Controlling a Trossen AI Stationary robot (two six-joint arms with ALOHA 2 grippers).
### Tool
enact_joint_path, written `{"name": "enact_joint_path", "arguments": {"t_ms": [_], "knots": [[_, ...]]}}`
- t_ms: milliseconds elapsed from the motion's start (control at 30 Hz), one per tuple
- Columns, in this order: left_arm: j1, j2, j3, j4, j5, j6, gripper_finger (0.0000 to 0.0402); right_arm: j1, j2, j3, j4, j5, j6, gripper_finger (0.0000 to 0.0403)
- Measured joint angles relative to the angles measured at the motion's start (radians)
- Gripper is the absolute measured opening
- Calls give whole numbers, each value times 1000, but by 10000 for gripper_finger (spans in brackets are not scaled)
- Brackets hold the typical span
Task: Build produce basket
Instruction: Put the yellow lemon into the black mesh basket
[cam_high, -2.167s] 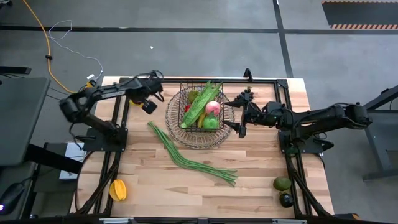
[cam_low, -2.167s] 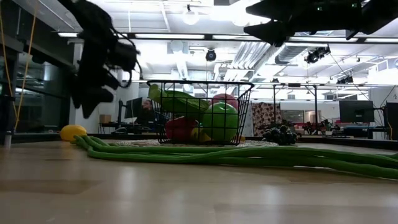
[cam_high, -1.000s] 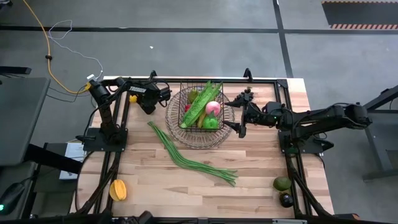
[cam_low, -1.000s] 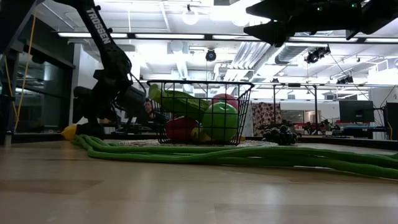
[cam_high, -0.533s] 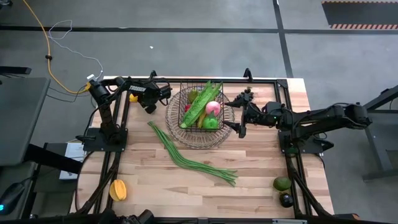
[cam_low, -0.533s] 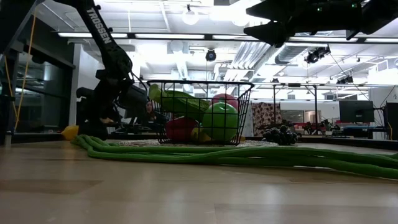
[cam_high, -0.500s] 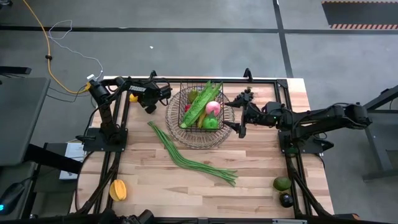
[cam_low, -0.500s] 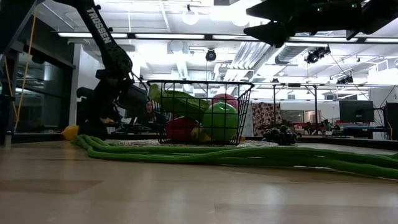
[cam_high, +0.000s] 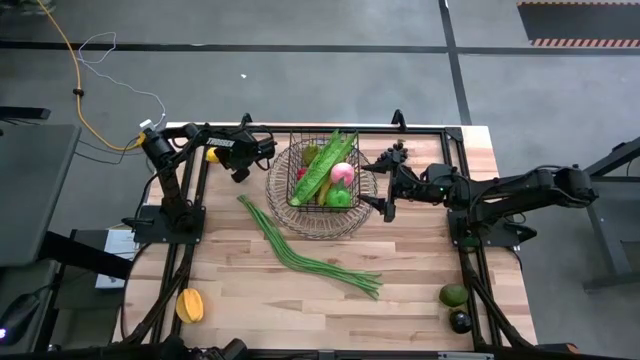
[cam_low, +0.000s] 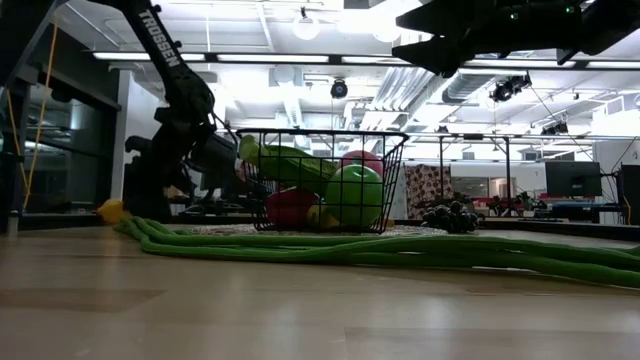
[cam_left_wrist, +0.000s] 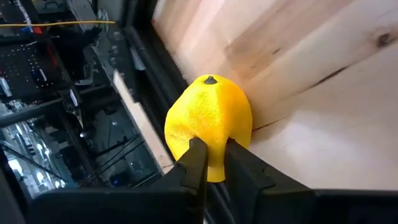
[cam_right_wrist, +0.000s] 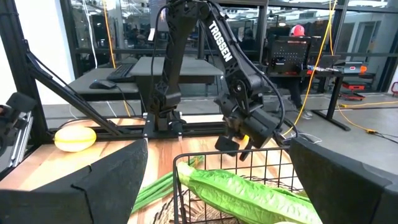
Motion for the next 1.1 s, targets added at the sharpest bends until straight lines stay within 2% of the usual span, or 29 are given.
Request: {"name": "enact_joint_path", "arguments": {"t_ms": [300,467,567,667,767,967,1100], "knots": [[-56,-153,36,-55,3,3,20,0,0,0,0,0,-1,381],[-142,-335,48,13,18,33,17,0,0,0,0,0,-1,381],[-221,-467,48,108,70,71,17,0,0,0,0,0,0,381],[-312,-597,47,246,174,92,17,0,0,0,0,0,1,381],[-414,-727,-8,487,301,140,16,0,0,0,0,0,1,381],[-563,-908,-271,1090,540,221,16,0,0,0,0,0,2,381],[-590,-929,-440,1403,565,223,16,0,0,0,0,0,17,381]]}}
